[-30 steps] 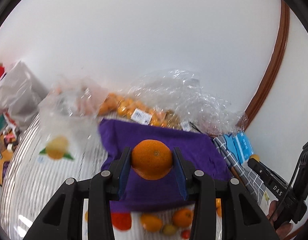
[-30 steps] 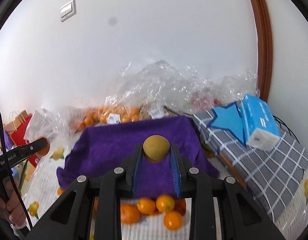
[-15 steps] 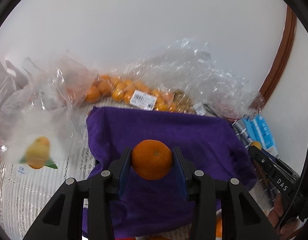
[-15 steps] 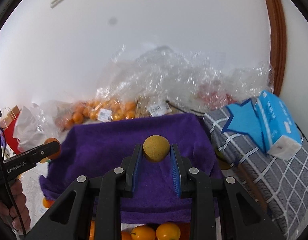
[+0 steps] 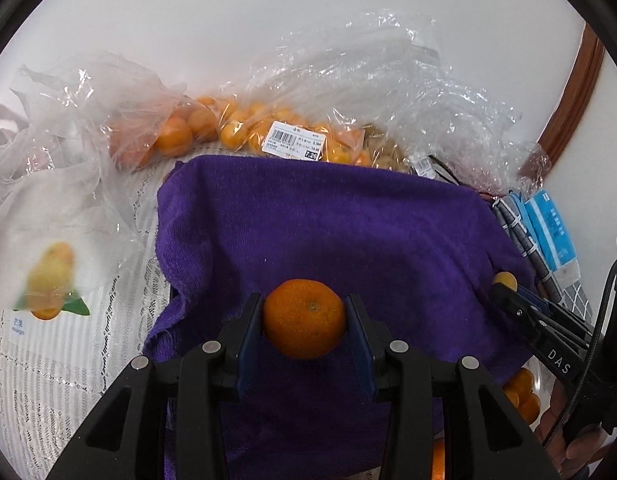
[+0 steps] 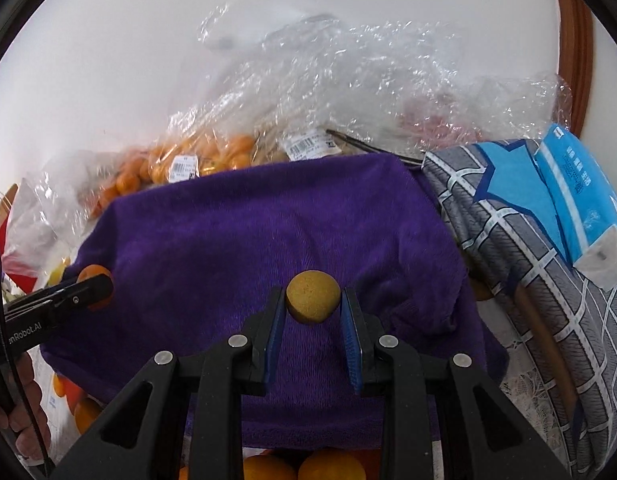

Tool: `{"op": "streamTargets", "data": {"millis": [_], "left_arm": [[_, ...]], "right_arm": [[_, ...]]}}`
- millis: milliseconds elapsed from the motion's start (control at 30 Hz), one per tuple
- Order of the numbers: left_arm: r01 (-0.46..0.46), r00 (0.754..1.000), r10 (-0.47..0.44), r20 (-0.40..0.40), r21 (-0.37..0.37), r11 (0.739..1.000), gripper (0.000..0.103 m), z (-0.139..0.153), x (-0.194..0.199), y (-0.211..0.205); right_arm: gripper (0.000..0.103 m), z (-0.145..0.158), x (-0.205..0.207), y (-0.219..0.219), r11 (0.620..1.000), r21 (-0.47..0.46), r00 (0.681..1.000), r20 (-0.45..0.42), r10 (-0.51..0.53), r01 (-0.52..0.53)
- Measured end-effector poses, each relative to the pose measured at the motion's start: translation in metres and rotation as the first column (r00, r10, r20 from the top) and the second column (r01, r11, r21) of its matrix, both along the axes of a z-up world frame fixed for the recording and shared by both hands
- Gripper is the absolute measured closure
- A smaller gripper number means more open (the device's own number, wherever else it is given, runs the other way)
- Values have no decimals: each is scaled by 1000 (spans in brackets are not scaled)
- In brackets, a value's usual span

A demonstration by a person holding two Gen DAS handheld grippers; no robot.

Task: Organize fruits
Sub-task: 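Carry the orange and yellow-green fruit over the purple towel with both grippers, then open both grippers to set the fruits on the purple towel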

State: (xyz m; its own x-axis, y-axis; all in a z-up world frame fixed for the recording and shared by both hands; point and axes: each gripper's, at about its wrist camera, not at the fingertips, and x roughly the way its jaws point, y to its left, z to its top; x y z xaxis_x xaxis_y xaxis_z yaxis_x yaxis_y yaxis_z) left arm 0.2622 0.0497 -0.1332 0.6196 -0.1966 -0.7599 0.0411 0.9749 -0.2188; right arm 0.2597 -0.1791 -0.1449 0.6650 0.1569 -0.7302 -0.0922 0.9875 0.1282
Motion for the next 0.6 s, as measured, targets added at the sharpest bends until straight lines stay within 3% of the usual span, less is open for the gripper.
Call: {"op": "streamTargets", "data": {"millis": [400,467,533,600], "left_arm": [[8,999,-6,-35,50,999,64,-9,4,-6],[10,999,-8,-37,54,998,61,-8,4,-7],[8,999,-6,-32,54,999,50,-3,2,-6],[0,1000,1,-19,58,998,48,5,-4,-5]], "right_arm": [[75,-10,4,-6,1000,26,999,-48,-3,4],[69,-9,4,-7,999,41,999,-54,1,2],[66,-5,1,-8,999,54,999,-48,0,3],[57,5,-5,-7,999,48,1000,-20,-7,8]]}}
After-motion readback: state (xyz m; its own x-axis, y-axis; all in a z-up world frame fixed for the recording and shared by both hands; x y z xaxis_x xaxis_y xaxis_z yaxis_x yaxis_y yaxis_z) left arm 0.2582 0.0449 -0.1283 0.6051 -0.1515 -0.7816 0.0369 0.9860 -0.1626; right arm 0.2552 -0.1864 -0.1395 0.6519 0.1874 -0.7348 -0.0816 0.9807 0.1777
